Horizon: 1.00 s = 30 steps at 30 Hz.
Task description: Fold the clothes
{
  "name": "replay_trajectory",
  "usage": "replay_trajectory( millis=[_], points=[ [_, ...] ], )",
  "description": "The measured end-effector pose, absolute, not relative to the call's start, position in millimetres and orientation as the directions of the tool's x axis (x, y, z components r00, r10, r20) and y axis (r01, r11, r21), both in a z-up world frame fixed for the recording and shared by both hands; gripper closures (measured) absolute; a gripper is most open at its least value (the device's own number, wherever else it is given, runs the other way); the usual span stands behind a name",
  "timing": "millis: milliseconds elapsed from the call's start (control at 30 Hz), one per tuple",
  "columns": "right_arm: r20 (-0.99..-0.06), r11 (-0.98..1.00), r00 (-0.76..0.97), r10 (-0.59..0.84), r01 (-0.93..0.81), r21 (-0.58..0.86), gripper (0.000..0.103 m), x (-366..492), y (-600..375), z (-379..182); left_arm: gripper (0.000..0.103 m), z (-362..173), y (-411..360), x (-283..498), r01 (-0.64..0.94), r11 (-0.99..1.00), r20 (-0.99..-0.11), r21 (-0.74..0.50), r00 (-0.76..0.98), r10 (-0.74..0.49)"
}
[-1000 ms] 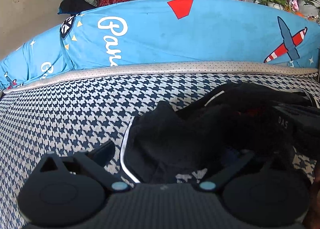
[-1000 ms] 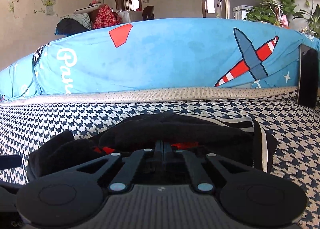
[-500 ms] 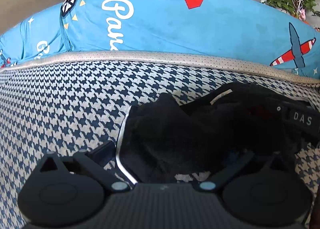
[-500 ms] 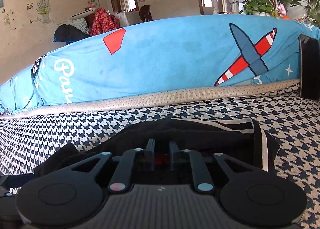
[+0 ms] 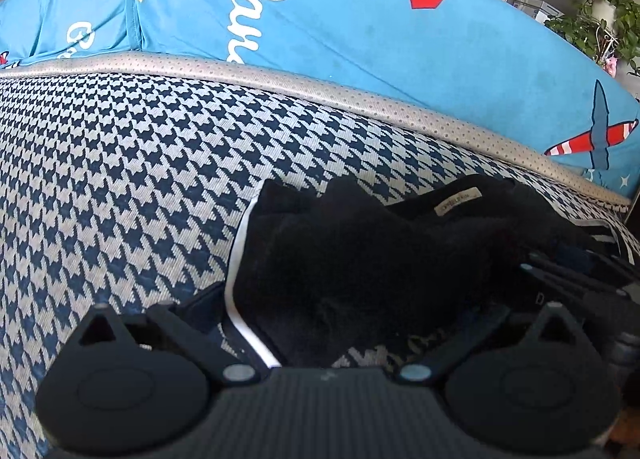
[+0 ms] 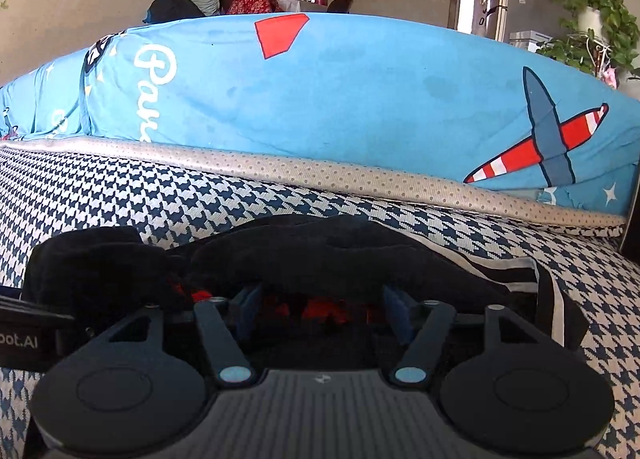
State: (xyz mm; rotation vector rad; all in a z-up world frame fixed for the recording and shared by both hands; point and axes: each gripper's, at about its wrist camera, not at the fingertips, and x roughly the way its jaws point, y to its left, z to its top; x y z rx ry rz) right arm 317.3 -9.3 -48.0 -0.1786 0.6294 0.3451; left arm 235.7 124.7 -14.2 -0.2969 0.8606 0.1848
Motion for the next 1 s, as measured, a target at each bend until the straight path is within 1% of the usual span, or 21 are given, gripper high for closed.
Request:
replay_trajectory(
  millis=[67,100,133,167,200,233,300,400,467,533,600,633,667,700,733,800,867,1000],
  points=[
    [-0.599,0.928,0.755,0.266,-0.369,-0.054,0.062,319,-10,-49,0.006,-14,124,237,-0.274,0.945,-0.755,-0.179,0.654,0.047],
    [-0.595,0.926,0.757,0.269,-0.373,-0.057,0.064,320,-9,-49,0.013,-13,124,238,-0.273,0.945,-0.748,-0.179,0.662,0.049],
    [-0.590,0.926,0.761,0.269,-0.374,-0.059,0.072,320,-9,-48,0.021,-12,124,239,-0.274,0.945,-0.741,-0.181,0.669,0.052],
    [-0.585,0.926,0.764,0.271,-0.374,-0.060,0.081,320,-8,-46,0.025,-10,124,240,-0.275,0.943,-0.735,-0.186,0.676,0.052],
    [-0.579,0.927,0.768,0.273,-0.372,-0.057,0.085,321,-8,-44,0.032,-9,125,242,-0.277,0.941,-0.730,-0.193,0.681,0.051],
    [-0.569,0.930,0.777,0.271,-0.363,-0.052,0.093,321,-9,-41,0.037,-7,125,243,-0.281,0.939,-0.724,-0.197,0.687,0.054],
    [-0.551,0.937,0.791,0.266,-0.346,-0.043,0.093,323,-11,-37,0.039,-3,123,244,-0.291,0.942,-0.705,-0.166,0.703,0.093],
    [-0.545,0.946,0.799,0.255,-0.322,-0.028,0.094,326,-14,-33,0.040,7,118,245,-0.299,0.953,-0.644,-0.053,0.740,0.197],
    [-0.541,0.952,0.804,0.248,-0.305,-0.017,0.094,328,-16,-30,0.040,14,121,248,-0.312,0.950,-0.607,-0.032,0.761,0.230],
    [-0.537,0.957,0.809,0.240,-0.289,-0.006,0.094,330,-18,-28,0.034,19,129,251,-0.345,0.938,-0.589,-0.037,0.766,0.258],
    [-0.533,0.962,0.813,0.233,-0.272,0.005,0.094,331,-19,-25,0.029,19,138,255,-0.395,0.918,-0.603,-0.038,0.741,0.294],
    [-0.531,0.964,0.816,0.229,-0.264,0.010,0.093,332,-20,-24,0.029,17,142,256,-0.419,0.907,-0.619,-0.036,0.722,0.309],
    [-0.529,0.967,0.818,0.225,-0.256,0.015,0.089,333,-21,-23,0.029,16,146,257,-0.442,0.896,-0.630,-0.029,0.704,0.327],
    [-0.528,0.969,0.820,0.221,-0.248,0.021,0.089,334,-22,-21,0.027,14,149,257,-0.469,0.883,-0.637,-0.015,0.686,0.353],
    [-0.526,0.971,0.822,0.217,-0.239,0.026,0.088,335,-23,-20,0.022,14,153,256,-0.494,0.870,-0.641,-0.005,0.669,0.376],
    [-0.523,0.974,0.826,0.207,-0.222,0.036,0.083,337,-25,-18,0.014,17,161,254,-0.539,0.842,-0.642,0.006,0.644,0.416],
    [-0.530,0.978,0.826,0.192,-0.205,0.035,0.072,336,-27,-16,0.013,19,169,251,-0.574,0.819,-0.647,-0.002,0.625,0.436],
    [-0.547,0.979,0.813,0.199,-0.186,0.080,0.068,334,-33,-13,0.006,23,177,244,-0.598,0.800,-0.649,-0.037,0.623,0.436]
  ],
)
